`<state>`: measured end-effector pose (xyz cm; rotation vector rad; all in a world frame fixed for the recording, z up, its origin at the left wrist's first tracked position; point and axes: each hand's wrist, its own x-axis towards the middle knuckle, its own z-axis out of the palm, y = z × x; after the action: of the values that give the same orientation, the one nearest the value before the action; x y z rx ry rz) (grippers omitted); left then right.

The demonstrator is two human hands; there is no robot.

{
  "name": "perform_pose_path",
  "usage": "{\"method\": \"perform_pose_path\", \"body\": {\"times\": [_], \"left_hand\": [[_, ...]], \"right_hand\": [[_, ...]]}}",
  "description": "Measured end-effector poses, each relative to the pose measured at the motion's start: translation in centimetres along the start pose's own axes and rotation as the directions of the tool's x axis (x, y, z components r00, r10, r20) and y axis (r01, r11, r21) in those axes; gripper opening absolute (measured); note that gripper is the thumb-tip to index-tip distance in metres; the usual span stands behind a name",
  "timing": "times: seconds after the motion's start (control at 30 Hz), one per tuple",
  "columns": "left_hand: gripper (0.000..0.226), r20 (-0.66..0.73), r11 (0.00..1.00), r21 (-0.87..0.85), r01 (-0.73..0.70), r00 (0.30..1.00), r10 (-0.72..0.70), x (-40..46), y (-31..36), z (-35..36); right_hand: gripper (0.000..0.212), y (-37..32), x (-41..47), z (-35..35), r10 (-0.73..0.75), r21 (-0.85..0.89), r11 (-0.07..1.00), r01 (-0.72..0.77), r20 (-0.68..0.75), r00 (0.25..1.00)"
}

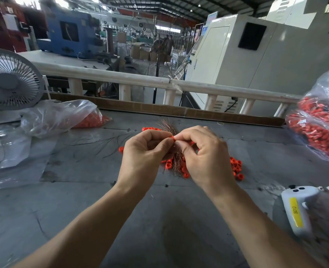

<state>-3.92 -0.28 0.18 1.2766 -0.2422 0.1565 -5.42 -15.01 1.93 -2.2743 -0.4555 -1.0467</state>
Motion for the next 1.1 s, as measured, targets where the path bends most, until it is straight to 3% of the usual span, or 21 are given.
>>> {"method": "perform_pose_path", "body": {"times": [0.27, 0.53, 0.67, 0.9, 1.1], "left_hand": [[0.009, -0.014, 0.999, 0.031, -0.016, 1.000, 0.017, 0.0, -0.1, -0.1], [0.006, -0.017, 0.947, -0.178, 0.269, 0.961, -0.276, 0.1, 0.1, 0.0], [0.004, 0.039, 0.916, -0.214, 0.339, 0.940, -0.338, 0.1, 0.1, -0.1], [0.009, 0.122, 0.875, -0.256, 0.410, 0.912, -0.392, 0.3, 0.2, -0.2], [0.014, 0.128, 0.897, -0.205, 0.391, 0.919, -0.372, 0.3, 0.2, -0.3]], "right_hand": [[0.005, -0.3, -0.1, 0.1, -0.012, -0.049, 0.999, 0.013, 0.017, 1.000], [0.011, -1.0, -0.6, 1.2, -0.036, -0.204, 0.978, 0.038, 0.014, 0.999], [0.007, -0.8, -0.8, 1.3, -0.042, -0.213, 0.976, 0.043, 0.008, 0.999], [0.007, -0.7, -0.7, 1.0, -0.047, -0.215, 0.976, 0.040, -0.026, 0.999], [0.006, -0.8, -0.5, 1.1, -0.091, -0.196, 0.977, 0.079, -0.048, 0.995]]}}
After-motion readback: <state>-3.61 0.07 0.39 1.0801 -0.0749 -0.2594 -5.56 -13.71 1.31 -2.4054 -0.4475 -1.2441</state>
